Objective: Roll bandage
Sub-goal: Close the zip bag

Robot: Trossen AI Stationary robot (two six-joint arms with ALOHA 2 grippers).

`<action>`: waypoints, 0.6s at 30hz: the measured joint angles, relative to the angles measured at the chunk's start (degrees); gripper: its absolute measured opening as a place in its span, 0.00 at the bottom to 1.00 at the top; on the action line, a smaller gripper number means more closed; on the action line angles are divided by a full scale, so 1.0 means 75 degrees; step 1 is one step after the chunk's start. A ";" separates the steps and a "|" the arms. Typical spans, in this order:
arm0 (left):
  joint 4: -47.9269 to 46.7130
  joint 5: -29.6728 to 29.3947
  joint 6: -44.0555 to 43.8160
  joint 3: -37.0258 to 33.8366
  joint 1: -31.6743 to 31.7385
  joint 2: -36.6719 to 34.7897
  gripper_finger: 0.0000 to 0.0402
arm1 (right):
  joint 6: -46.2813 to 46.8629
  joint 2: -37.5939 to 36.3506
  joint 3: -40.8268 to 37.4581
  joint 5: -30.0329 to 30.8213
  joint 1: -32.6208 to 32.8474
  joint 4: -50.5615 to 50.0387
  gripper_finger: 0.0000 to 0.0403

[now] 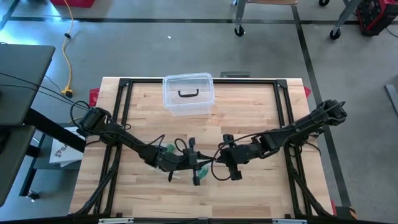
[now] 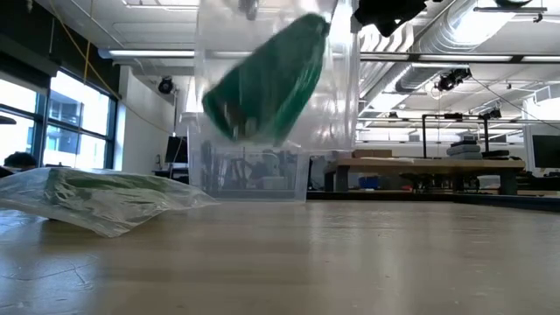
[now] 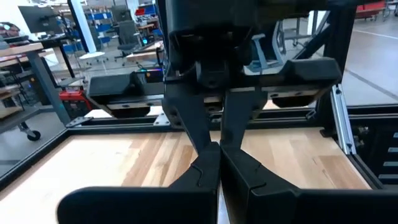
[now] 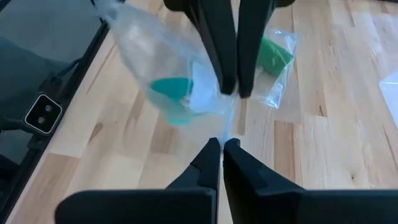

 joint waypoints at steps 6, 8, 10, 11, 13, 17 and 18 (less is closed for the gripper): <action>-0.0022 -0.0057 0.0177 0.0003 -0.0090 -0.0187 0.00 | 0.0003 0.0003 0.0000 0.0000 0.0000 -0.0120 0.01; -0.0028 -0.0083 0.0266 0.0003 -0.0140 -0.0264 0.00 | 0.0000 0.0006 -0.0003 -0.0006 0.0000 -0.0154 0.01; -0.0026 -0.0148 0.0340 0.0003 -0.0199 -0.0360 0.00 | 0.0000 0.0006 -0.0003 -0.0006 0.0001 -0.0172 0.01; -0.0022 -0.0191 0.0375 0.0004 -0.0230 -0.0405 0.00 | 0.0000 0.0006 -0.0003 -0.0009 0.0003 -0.0184 0.01; -0.0026 -0.0255 0.0458 0.0010 -0.0297 -0.0486 0.00 | 0.0000 0.0012 -0.0006 -0.0009 0.0000 -0.0204 0.01; -0.0037 -0.0279 0.0612 0.0012 -0.0447 -0.0696 0.00 | -0.0003 0.0015 -0.0009 -0.0010 0.0003 -0.0260 0.01; -0.0026 -0.0284 0.0636 0.0011 -0.0475 -0.0764 0.00 | -0.0003 0.0015 -0.0009 -0.0012 0.0003 -0.0289 0.01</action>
